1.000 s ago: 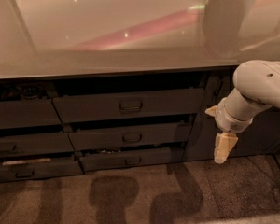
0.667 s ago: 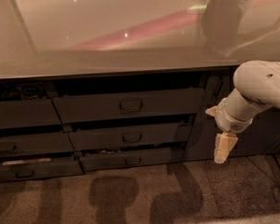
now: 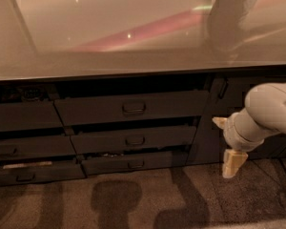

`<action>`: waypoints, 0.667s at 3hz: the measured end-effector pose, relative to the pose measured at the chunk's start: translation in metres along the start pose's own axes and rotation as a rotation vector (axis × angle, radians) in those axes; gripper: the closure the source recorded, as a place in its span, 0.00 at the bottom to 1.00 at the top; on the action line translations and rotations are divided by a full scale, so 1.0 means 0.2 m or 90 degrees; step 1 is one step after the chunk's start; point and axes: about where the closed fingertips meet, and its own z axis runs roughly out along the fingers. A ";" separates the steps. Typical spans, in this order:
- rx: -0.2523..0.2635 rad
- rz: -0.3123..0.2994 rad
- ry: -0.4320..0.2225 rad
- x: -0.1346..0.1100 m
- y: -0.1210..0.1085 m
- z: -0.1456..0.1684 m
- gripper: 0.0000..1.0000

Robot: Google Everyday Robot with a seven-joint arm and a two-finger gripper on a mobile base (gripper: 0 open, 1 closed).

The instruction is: Open top drawer

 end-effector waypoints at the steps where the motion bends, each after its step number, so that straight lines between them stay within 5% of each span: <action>1: 0.017 0.016 0.052 -0.15 -0.07 0.01 0.00; 2: 0.017 0.016 0.052 -0.15 -0.07 0.01 0.00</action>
Offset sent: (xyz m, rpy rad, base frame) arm 0.0450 0.0702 0.0234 -0.1175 0.0164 -0.0591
